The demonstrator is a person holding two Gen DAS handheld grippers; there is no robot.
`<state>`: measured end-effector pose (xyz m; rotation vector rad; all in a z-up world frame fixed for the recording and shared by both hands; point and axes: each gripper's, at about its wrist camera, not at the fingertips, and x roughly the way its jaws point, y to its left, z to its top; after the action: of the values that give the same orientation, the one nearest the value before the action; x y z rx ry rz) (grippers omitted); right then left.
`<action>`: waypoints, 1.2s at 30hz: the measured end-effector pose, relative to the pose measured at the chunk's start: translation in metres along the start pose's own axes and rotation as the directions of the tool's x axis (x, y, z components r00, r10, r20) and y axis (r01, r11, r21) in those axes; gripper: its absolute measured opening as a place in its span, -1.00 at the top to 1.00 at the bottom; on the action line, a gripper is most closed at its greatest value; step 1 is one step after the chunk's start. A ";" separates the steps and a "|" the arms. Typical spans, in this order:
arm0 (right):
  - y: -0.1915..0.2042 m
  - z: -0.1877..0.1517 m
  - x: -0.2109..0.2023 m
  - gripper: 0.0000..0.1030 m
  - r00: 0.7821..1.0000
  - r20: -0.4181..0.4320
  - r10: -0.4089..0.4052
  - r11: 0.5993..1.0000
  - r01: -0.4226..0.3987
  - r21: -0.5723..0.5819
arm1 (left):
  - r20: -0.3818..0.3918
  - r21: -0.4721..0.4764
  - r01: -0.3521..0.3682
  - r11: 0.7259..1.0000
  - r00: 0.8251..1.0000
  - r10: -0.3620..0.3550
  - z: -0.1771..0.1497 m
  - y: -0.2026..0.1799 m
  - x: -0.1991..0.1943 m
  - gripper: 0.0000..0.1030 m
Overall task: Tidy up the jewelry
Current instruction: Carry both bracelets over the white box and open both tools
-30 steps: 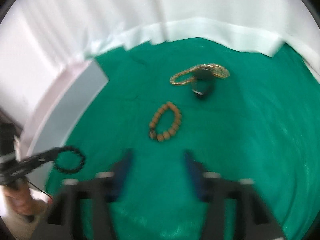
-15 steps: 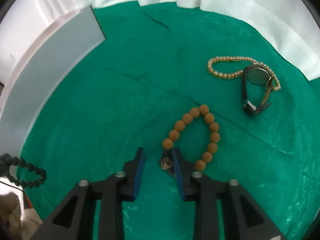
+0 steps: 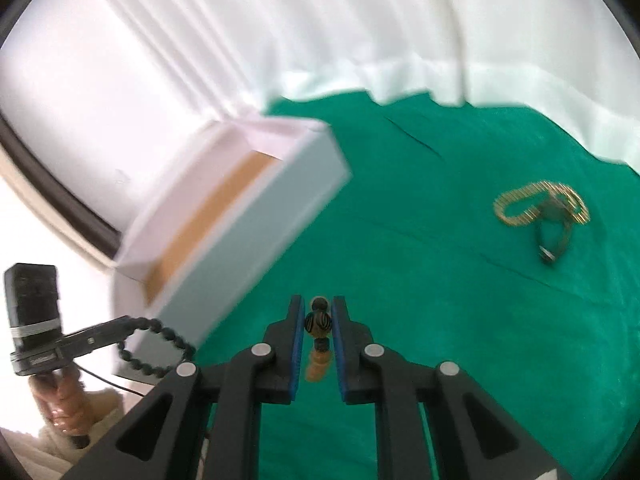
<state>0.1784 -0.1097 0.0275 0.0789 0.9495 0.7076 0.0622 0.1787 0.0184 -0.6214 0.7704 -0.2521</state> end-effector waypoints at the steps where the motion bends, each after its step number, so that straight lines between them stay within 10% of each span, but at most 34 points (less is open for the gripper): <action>1: 0.010 0.004 0.001 0.73 1.000 0.012 0.015 1.000 -0.015 -0.014 | 0.032 -0.002 -0.020 1.000 0.999 0.020 0.006 0.006 -0.015 0.80; 12: 0.131 0.037 0.056 0.73 0.977 -0.007 0.214 0.960 -0.211 -0.183 | 0.065 -0.142 -0.322 0.936 0.940 0.334 0.045 0.136 -0.032 0.80; 30: 0.280 -0.061 0.188 0.58 0.911 -0.372 0.177 0.813 -0.349 -0.467 | -0.052 -0.154 -0.482 0.863 0.876 0.480 0.022 0.188 -0.015 0.79; 32: 0.277 -0.058 0.183 0.23 0.908 -0.361 0.214 0.829 -0.364 -0.424 | -0.039 -0.178 -0.481 0.859 0.875 0.482 0.023 0.190 -0.025 0.63; 36: 0.262 -0.037 0.143 0.20 0.926 -0.264 0.271 0.854 -0.358 -0.378 | 0.033 -0.172 -0.488 0.856 0.865 0.500 0.026 0.174 -0.047 -0.03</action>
<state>0.0682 0.1678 -0.0024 -0.2292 0.9670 1.2357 0.0466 0.3477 -0.0462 -0.5561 0.8551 0.3112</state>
